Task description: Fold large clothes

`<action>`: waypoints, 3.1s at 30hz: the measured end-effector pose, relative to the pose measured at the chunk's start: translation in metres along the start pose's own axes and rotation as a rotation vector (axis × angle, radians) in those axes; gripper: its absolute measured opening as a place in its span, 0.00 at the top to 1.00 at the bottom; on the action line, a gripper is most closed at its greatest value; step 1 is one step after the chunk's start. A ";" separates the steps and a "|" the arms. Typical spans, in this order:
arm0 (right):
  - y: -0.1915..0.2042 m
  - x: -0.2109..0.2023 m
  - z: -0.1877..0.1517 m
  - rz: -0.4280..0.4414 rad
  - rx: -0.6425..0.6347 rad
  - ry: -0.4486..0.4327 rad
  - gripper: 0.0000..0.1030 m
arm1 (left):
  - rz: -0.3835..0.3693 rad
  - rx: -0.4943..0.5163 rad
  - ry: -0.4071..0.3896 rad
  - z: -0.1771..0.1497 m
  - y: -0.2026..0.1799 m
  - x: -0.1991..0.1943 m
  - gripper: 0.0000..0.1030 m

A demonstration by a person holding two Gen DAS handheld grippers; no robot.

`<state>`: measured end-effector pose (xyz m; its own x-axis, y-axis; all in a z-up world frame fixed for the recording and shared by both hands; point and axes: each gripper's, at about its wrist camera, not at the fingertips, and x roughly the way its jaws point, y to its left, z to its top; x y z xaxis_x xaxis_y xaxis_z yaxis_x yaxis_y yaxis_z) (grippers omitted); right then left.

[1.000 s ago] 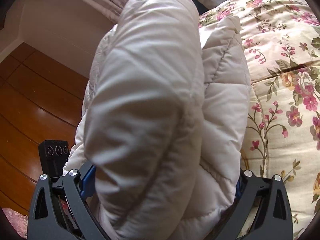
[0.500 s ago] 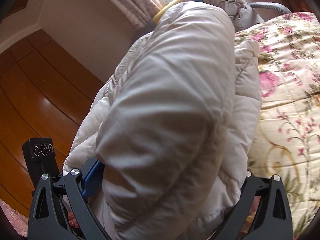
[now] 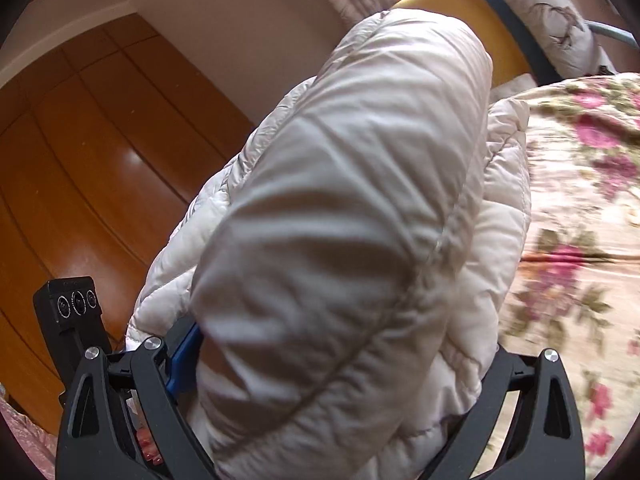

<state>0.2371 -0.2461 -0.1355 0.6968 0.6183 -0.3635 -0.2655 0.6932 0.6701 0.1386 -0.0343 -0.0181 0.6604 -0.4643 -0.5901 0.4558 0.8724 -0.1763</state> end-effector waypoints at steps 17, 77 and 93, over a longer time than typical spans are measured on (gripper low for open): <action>-0.018 0.128 0.010 -0.250 -0.049 0.001 0.02 | 0.216 -0.089 0.028 -0.012 0.109 0.045 0.21; 0.114 0.095 0.061 -0.501 -0.446 0.027 0.02 | 0.451 -0.164 -0.019 0.050 0.149 0.004 0.03; 0.167 -0.043 -0.057 -0.547 -0.411 -0.058 0.02 | 0.595 -0.260 -0.094 -0.037 0.077 -0.095 0.03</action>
<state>0.1248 -0.1364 -0.0445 0.8342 0.1263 -0.5368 -0.0885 0.9915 0.0958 0.0886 0.0828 -0.0047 0.8100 0.1079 -0.5764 -0.1550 0.9874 -0.0330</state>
